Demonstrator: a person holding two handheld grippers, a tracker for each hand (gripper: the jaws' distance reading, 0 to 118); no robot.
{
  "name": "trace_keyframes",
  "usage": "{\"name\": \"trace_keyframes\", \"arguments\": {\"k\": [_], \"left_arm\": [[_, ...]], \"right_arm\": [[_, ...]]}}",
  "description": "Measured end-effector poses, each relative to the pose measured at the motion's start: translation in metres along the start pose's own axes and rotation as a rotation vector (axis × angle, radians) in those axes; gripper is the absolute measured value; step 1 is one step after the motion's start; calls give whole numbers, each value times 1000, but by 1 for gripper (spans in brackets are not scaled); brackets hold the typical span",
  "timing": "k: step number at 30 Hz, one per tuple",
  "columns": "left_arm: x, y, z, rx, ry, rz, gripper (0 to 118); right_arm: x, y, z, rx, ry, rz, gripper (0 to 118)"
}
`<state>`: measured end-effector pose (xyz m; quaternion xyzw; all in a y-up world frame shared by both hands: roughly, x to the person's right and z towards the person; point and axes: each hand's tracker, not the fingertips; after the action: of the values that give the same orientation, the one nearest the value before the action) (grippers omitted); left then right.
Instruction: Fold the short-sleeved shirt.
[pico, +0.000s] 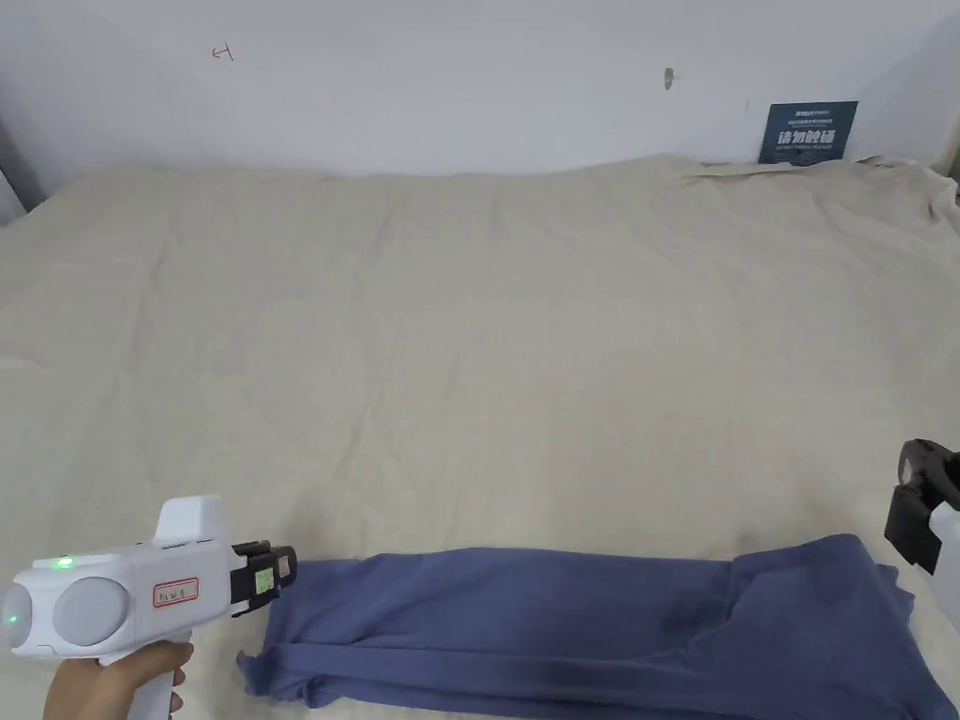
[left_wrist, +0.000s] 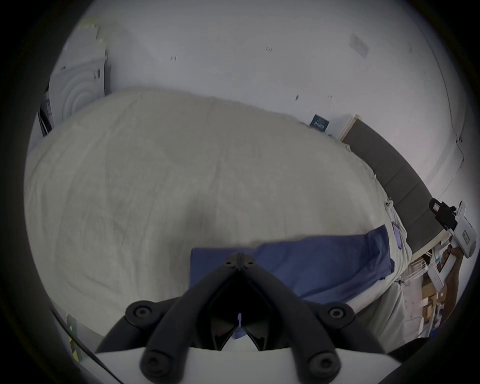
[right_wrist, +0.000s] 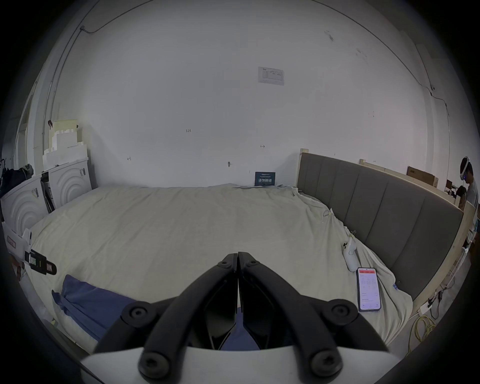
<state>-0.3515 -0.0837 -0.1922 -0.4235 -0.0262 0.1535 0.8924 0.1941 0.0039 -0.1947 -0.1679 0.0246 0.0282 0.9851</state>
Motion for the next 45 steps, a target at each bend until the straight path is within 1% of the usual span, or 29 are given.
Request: {"name": "trace_keyframes", "arguments": {"k": [1, 3, 4, 5, 6, 7, 8, 12, 17, 19, 21, 22, 23, 25, 27, 29, 30, 33, 38, 45], "left_arm": [[-6, -1, -4, -41, -17, 12, 9], [-17, -4, -12, -67, -1, 26, 14], [-23, -6, -17, -94, -19, 44, 29], [-27, -8, -21, -114, -24, 65, 58], [-31, -9, -27, -136, -20, 81, 77], [-33, -9, -31, -134, -7, 73, 87], [-37, -11, -36, -131, -3, 73, 90], [-43, -11, -53, -166, -11, 91, 91], [-34, -14, -71, -195, 3, 62, 86], [-27, -13, -69, -192, 35, 5, 78], [-22, -14, -68, -185, 48, -50, 62], [-21, -15, -68, -182, 37, -43, 55], [-20, -14, -69, -185, 20, -38, 43], [-13, -17, -70, -193, 5, -29, 23], [-11, -17, -71, -196, -1, -24, 8], [-14, -16, -70, -191, -31, 0, 4], [-12, -14, -68, -190, -22, 0, 3], [-12, -6, -58, -176, -17, -27, 2], [-20, 16, -37, -151, -31, 1, 1], [-33, 32, -8, -128, 55, 19, 1]], "right_arm": [[0, -1, -1, -4, -1, 1, 0], [-2, -2, -1, -13, -6, 3, 0], [-2, -3, -2, -18, -7, 2, 0], [-2, -4, -4, -23, -7, -1, 0], [-2, -5, -6, -31, -8, -4, 0], [-2, -6, -7, -39, -7, -6, 0], [-2, -7, -8, -43, -8, -6, 0], [-2, -11, -9, -63, -19, 2, 0], [0, -15, -11, -84, -25, 3, 0], [2, -17, -12, -91, -29, 6, 0], [4, -18, -12, -98, -28, 4, 0], [4, -19, -13, -101, -29, 2, 0], [5, -20, -13, -103, -30, 1, 0], [6, -20, -14, -106, -32, -3, 0], [7, -21, -13, -106, -32, -9, 0], [8, -21, -13, -105, -32, -8, 0], [9, -21, -13, -105, -32, -8, 0], [10, -20, -12, -102, -29, -16, 0], [13, -17, -11, -92, -31, -19, 0], [14, -12, -10, -79, -25, -18, 0]]}}
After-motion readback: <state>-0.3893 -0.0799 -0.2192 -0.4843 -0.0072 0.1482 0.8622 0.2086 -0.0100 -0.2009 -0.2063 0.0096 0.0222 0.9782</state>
